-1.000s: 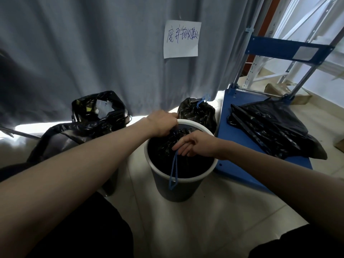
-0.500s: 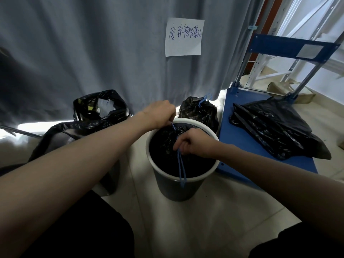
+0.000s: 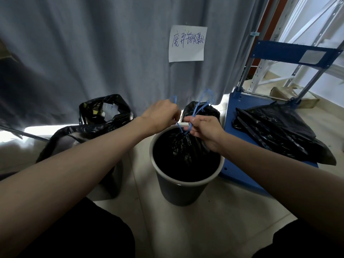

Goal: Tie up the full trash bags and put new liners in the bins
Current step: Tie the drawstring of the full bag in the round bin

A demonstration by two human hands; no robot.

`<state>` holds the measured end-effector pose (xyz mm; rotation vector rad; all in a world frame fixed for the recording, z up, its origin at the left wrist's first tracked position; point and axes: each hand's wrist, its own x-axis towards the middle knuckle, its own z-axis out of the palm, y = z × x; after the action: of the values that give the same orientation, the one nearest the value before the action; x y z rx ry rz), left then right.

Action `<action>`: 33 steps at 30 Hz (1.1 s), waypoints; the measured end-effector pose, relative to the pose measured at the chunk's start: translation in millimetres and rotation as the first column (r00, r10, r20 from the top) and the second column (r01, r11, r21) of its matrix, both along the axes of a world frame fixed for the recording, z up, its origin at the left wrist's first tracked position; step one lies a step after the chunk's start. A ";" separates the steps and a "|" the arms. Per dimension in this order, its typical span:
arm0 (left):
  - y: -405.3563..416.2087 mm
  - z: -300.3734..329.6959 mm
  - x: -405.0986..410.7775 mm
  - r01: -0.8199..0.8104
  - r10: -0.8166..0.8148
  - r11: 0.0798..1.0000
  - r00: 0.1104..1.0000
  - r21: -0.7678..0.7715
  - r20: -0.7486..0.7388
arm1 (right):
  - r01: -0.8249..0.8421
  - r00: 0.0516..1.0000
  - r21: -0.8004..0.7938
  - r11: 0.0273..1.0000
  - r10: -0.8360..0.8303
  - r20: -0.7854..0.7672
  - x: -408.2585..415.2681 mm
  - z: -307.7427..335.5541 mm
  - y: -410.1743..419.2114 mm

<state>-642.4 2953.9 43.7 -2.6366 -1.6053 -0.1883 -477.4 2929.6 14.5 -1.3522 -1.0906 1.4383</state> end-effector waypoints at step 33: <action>6.6 -15.4 4.1 -0.039 0.206 0.922 0.891 -0.386 0.404 | 0.030 0.998 -0.001 1.000 -0.030 0.056 -2.2 -4.0 11.2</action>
<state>-638.3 2960.5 28.3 -2.9004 -2.1324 -0.5667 -479.6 2940.8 10.5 -1.4123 -1.1008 1.3877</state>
